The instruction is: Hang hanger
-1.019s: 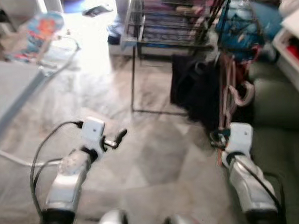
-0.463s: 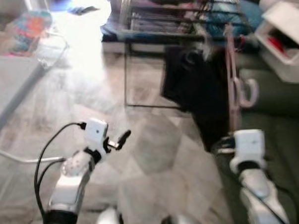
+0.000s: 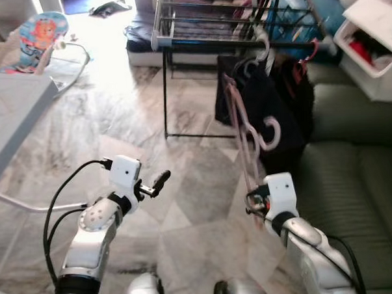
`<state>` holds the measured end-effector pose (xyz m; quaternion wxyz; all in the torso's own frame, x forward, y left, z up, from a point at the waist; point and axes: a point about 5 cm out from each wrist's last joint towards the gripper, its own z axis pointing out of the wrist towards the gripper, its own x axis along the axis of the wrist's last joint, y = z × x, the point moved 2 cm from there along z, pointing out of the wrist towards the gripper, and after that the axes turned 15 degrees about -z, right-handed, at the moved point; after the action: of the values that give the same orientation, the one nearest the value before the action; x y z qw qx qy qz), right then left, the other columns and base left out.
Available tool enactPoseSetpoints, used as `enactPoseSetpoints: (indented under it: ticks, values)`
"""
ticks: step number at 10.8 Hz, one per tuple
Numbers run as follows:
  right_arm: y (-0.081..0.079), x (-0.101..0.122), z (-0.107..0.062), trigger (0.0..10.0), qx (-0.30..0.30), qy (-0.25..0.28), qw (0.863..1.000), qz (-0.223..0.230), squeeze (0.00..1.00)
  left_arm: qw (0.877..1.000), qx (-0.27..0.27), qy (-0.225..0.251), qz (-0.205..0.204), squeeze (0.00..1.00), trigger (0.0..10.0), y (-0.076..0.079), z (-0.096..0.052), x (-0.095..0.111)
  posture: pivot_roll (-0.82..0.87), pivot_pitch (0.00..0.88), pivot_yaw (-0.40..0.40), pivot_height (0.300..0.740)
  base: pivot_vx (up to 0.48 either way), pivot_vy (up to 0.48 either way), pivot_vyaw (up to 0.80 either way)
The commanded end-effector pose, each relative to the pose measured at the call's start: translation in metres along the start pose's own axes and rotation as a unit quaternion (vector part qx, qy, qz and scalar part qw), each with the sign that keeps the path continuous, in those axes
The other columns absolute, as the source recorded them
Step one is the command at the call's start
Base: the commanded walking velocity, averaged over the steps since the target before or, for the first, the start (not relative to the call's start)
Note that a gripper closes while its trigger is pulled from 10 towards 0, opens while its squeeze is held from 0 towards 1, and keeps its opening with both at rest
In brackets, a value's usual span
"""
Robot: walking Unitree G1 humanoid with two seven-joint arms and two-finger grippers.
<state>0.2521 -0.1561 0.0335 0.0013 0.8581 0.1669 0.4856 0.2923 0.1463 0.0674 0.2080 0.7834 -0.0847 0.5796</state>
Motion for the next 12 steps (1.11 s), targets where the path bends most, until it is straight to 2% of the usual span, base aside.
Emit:
enactPoseSetpoints:
  ticks: [1, 2, 6, 8, 10, 12]
  values:
    - [0.003, 0.004, 0.003, 10.0, -0.001, 0.000, 1.000, 0.015, 0.00, 1.000, 0.009, -0.008, 0.004, 0.00, 10.0, -0.004, -0.001, -0.003, -0.04, 0.085, -0.070, 0.740, 0.000, 0.480, 0.00]
    - [0.004, 0.005, 0.009, 10.0, -0.003, -0.015, 0.999, 0.039, 0.00, 1.000, 0.010, -0.010, 0.005, 0.00, 10.0, -0.005, -0.002, -0.004, -0.04, 0.086, -0.070, 0.740, 0.000, 0.476, 0.00]
    - [0.000, 0.008, 0.022, 10.0, -0.009, -0.032, 0.996, 0.079, 0.00, 1.000, 0.012, -0.016, 0.015, 0.00, 10.0, -0.005, -0.005, -0.007, -0.02, 0.089, -0.066, 0.740, 0.000, 0.476, 0.00]
    - [0.007, -0.001, 0.023, 10.0, -0.047, -0.053, 0.994, 0.081, 0.00, 1.000, -0.004, 0.012, 0.004, 0.00, 10.0, 0.002, -0.008, -0.007, -0.02, 0.078, -0.060, 0.740, 0.000, 0.000, 0.00]
    - [0.007, -0.002, 0.024, 10.0, -0.036, -0.055, 0.995, 0.077, 0.00, 1.000, 0.007, 0.002, 0.007, 0.00, 10.0, -0.001, -0.008, -0.011, -0.02, 0.071, -0.057, 0.740, 0.000, 0.000, 0.00]
    - [0.006, 0.005, 0.027, 10.0, -0.018, -0.042, 0.997, 0.058, 0.00, 1.000, 0.005, 0.004, 0.009, 0.00, 10.0, -0.002, -0.007, -0.011, -0.02, 0.071, -0.057, 0.740, 0.377, 0.000, 0.00]
